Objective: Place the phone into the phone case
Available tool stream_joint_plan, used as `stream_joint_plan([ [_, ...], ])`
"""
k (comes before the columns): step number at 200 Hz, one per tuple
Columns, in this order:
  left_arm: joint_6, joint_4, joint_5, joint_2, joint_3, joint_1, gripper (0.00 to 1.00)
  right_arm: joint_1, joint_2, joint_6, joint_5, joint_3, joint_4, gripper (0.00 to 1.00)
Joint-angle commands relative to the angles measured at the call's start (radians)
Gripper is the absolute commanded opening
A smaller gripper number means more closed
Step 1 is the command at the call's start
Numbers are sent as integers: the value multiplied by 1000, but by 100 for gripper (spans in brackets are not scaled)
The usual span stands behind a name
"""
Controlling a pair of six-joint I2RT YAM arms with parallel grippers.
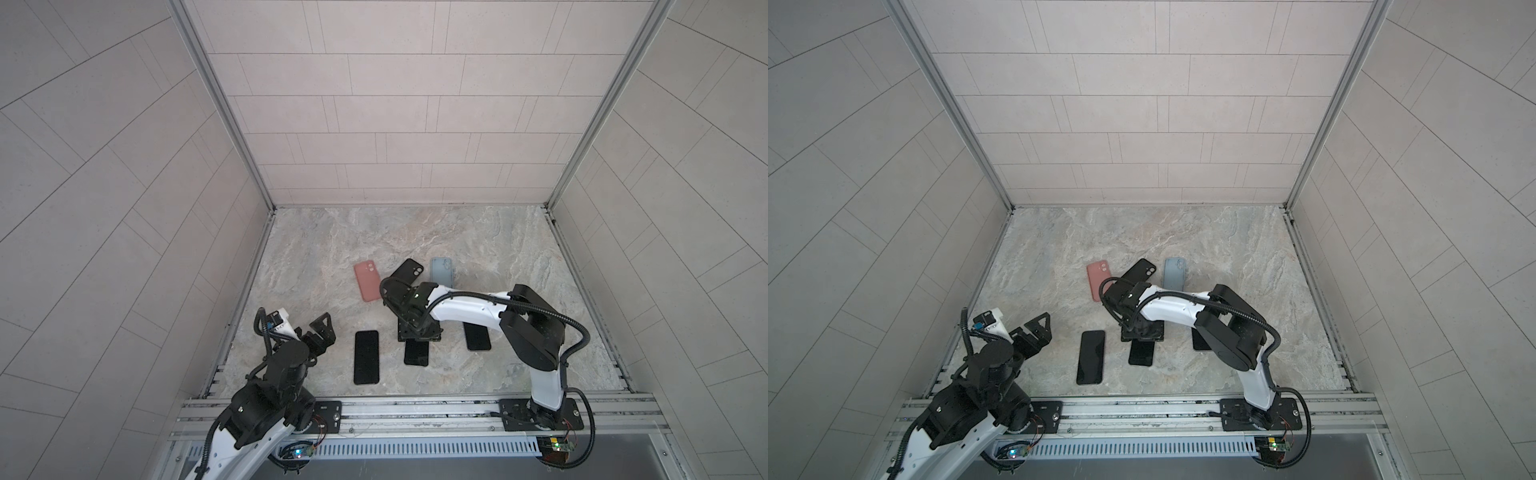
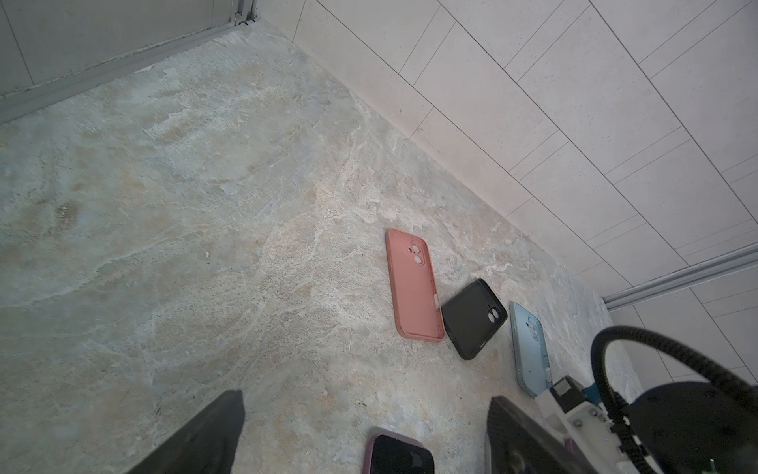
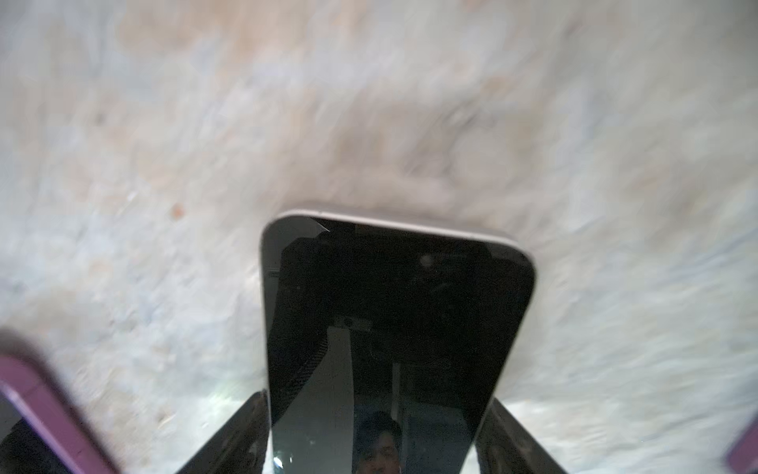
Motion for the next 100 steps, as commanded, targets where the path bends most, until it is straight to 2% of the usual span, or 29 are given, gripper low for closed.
stream_joint_plan([
  [1, -16, -6, -29, 8, -8, 1, 100, -92, -43, -167, 129, -18, -120, 78],
  [16, -15, -5, -29, 10, -8, 1, 100, -132, -52, -224, 125, -26, -131, 88],
  [34, -16, -6, -28, 9, -8, 1, 100, -132, -68, -269, 155, -5, -154, 100],
  [60, -20, -10, -35, 11, -7, 2, 100, -95, -108, -298, 172, 34, -164, 100],
  [80, -22, -10, -38, 20, -6, 2, 100, -31, -121, -295, 105, 81, -142, 99],
  [100, -22, -2, -38, 37, -4, 2, 100, 72, -103, -236, 28, 133, -79, 98],
])
